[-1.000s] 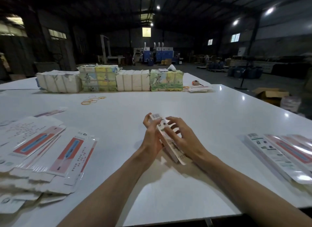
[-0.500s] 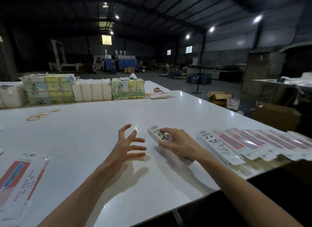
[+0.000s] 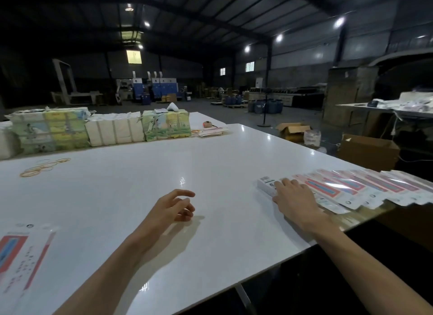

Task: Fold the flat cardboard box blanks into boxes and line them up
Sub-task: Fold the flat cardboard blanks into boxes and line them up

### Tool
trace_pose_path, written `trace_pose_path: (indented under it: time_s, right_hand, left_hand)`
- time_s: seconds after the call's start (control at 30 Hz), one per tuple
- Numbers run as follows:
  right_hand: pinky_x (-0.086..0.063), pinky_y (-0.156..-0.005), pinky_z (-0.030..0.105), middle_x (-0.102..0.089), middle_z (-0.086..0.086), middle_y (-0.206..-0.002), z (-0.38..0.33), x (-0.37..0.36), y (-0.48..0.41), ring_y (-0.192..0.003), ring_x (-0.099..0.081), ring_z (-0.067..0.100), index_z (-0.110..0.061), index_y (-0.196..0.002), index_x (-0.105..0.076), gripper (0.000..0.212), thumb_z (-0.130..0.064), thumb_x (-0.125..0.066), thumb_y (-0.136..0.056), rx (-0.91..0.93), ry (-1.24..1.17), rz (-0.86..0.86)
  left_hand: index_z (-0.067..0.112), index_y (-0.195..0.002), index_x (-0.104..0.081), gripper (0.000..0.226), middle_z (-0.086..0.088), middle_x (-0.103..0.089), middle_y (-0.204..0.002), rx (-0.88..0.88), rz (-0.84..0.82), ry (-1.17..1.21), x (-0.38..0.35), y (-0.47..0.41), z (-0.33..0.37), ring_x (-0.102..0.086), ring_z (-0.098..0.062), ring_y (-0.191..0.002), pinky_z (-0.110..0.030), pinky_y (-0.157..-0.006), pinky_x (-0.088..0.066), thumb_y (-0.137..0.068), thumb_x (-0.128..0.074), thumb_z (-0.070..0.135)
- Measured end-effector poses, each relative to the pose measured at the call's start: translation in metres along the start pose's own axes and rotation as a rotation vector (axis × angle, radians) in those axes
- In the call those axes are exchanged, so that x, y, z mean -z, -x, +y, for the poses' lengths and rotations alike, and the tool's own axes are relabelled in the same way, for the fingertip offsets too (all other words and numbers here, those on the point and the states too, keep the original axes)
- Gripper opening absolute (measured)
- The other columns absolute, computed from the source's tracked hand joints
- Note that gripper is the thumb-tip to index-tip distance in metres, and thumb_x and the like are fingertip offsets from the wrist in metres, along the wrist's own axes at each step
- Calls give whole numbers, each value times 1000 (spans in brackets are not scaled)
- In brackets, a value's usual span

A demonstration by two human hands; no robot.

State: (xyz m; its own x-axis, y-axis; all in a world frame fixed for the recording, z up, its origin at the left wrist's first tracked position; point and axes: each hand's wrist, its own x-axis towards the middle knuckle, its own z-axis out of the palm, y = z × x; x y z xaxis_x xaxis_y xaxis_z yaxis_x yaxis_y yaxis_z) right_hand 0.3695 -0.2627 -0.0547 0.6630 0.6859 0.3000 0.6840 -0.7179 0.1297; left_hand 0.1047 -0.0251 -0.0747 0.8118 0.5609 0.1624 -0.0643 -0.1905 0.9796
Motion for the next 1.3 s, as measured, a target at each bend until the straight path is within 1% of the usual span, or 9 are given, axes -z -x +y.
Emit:
trace_pose_path:
  time_s: [0.1, 0.23, 0.43, 0.53, 0.63, 0.8, 1.0, 1.17, 1.3]
  right_hand:
    - [-32, -120, 45, -48, 3, -152, -7, 7, -4, -142, -44, 25, -22, -148, -47, 44, -42, -48, -109, 4, 15, 33]
    - [-45, -108, 41, -56, 2, -144, -62, 23, -18, -131, -53, 24, -20, -142, -54, 41, -42, -48, -109, 184, -103, 161]
    - [-59, -73, 37, -72, 2, -89, -182, 39, -43, -74, -68, 22, -18, -104, -67, 25, -37, -49, -107, 408, -381, 221]
    - [-49, -59, 34, -67, 1, -74, -220, 19, -41, -64, -63, 24, -19, -91, -61, 27, -34, -45, -107, 426, -412, 218]
    - [-33, -52, 34, -60, -1, -64, -228, -1, -39, -60, -60, 26, -21, -89, -58, 20, -31, -47, -103, 444, -447, 228]
    - [-38, -60, 34, -64, -2, -70, -222, -10, -49, -70, -61, 27, -25, -92, -62, 17, -31, -49, -101, 436, -569, 183]
    - [-50, -68, 34, -67, -6, -67, -222, -10, -51, -70, -62, 26, -26, -82, -60, 17, -25, -52, -97, 413, -728, 69]
    - [-45, -61, 28, -65, -12, -60, -223, -15, -55, -63, -60, 12, -29, -78, -62, 20, -26, -54, -96, 395, -810, 58]
    - [-47, -63, 26, -67, -14, -61, -222, -16, -55, -64, -63, 13, -29, -77, -62, 20, -26, -55, -96, 408, -831, 56]
  left_hand:
    - [21, -112, -78, 21, -11, -75, -93, 3, -20, -16, 1, -2, -2, -73, -25, -87, -32, -82, -61, -109, -58, 16]
    - [22, -109, -78, 22, -6, -73, -88, -37, 26, -73, -2, 2, 3, -69, -22, -77, -28, -70, -58, -109, -57, 18]
    - [15, -84, -72, 49, -1, -51, -63, -105, 381, -34, -2, 10, 16, -43, -13, -55, -20, -50, -36, -112, -45, 44]
    - [23, -75, -70, 47, 11, -50, -59, -118, 477, -129, 1, 13, 17, -45, -9, -56, -23, -54, -40, -110, -47, 46]
    - [30, -78, -69, 37, 16, -56, -60, -75, 530, -306, 3, 13, 18, -51, -10, -61, -40, -65, -49, -103, -48, 47]
    - [26, -117, -68, 22, 1, -76, -103, 157, 551, -657, 33, 10, 39, -73, -22, -93, -46, -92, -60, -105, -55, 40]
    - [13, -147, -50, 39, -14, -55, -150, 536, 397, -1035, 116, 41, 78, -56, -33, -133, -42, -112, -46, -109, -45, 19]
    - [6, -147, -44, 58, -22, -39, -153, 815, 625, -1344, 163, 101, 83, -37, -41, -143, -47, -112, -39, -103, -62, 39]
    - [3, -154, -32, 54, -23, -29, -160, 929, 837, -1387, 193, 137, 87, -29, -42, -147, -54, -121, -31, -109, -48, 27]
